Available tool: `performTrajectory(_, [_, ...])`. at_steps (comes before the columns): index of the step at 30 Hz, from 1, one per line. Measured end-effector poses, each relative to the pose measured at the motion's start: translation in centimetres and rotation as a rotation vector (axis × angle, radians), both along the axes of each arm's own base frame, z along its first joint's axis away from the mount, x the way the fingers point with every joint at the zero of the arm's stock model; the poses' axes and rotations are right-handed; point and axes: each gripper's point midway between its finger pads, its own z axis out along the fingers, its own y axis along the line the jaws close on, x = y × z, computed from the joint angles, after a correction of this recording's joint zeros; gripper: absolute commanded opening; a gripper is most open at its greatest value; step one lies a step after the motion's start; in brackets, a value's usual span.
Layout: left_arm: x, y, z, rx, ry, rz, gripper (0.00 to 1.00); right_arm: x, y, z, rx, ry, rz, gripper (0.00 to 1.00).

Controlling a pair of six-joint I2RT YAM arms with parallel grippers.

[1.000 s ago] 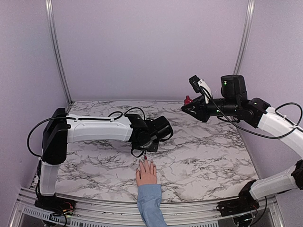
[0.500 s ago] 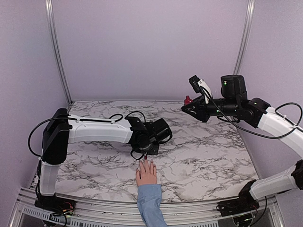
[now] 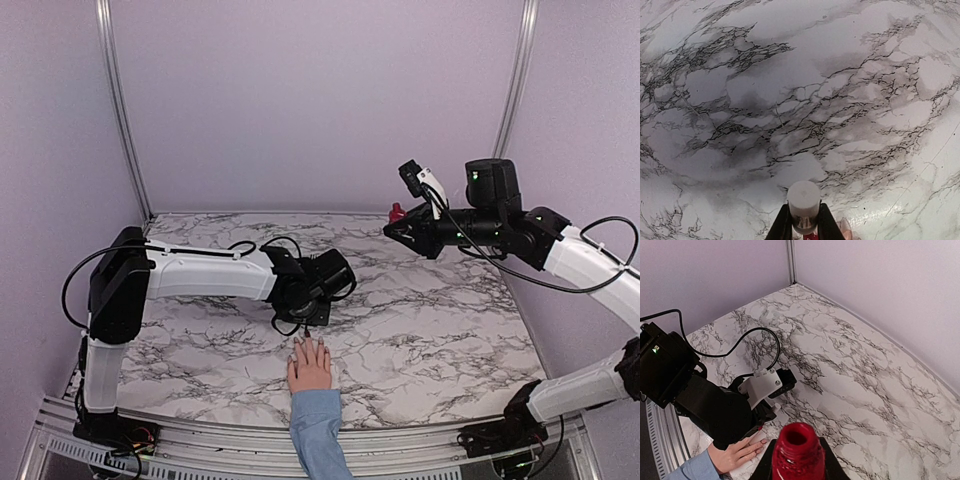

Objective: Paint the nails
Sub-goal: Paint the nail with the hand.

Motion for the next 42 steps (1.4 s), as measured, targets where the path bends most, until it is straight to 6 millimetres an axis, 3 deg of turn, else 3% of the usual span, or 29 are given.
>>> performTrajectory(11, [0.6,0.5,-0.8,-0.011,0.003,0.012,0.0,0.2,0.1,-0.4,-0.008,0.009,0.0,0.0])
performTrajectory(24, [1.7,0.5,-0.4,-0.026,-0.019,0.015,0.0,0.3,0.1,-0.5,-0.012,0.005,-0.004,0.0])
performTrajectory(29, [1.8,1.0,0.8,-0.034,-0.044,0.024,0.0,0.3,0.1,-0.5,-0.011,0.005,-0.004,0.0])
performTrajectory(37, [1.4,1.0,4.4,-0.092,-0.091,0.021,0.0,0.2,0.1,-0.4,-0.01,0.006,-0.003,0.0])
performTrajectory(42, [0.4,0.5,3.8,-0.097,-0.067,0.002,0.0,0.2,0.1,-0.5,-0.01,0.006,-0.002,0.0])
